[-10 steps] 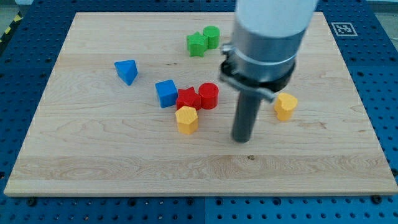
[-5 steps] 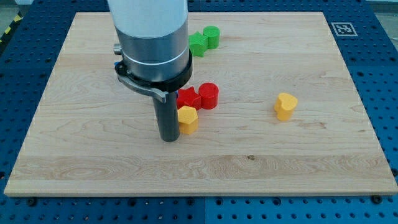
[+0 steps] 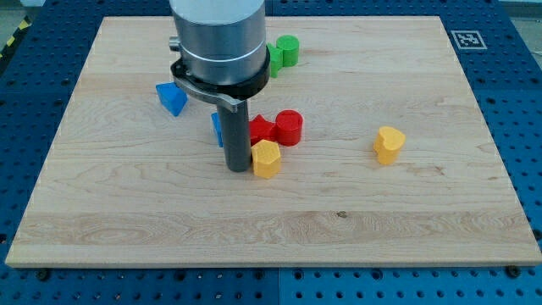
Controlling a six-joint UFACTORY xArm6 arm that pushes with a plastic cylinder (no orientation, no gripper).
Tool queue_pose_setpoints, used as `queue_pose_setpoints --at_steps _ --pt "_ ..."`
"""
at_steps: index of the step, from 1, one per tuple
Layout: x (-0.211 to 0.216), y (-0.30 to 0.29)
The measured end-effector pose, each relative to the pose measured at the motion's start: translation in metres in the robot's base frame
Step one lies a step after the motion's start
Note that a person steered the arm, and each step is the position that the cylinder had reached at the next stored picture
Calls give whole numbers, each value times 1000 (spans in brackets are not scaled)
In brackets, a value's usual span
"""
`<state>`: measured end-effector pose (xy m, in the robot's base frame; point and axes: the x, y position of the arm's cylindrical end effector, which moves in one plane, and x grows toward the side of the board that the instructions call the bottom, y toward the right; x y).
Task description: Slide the yellow hexagon to the yellow heart
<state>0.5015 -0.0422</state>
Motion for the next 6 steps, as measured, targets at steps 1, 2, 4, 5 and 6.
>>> queue_pose_setpoints --at_steps 1,2,4,5,6 --pt "0 30" --pt "0 55" --pt "1 103" --pt "1 117" --pt "1 115"
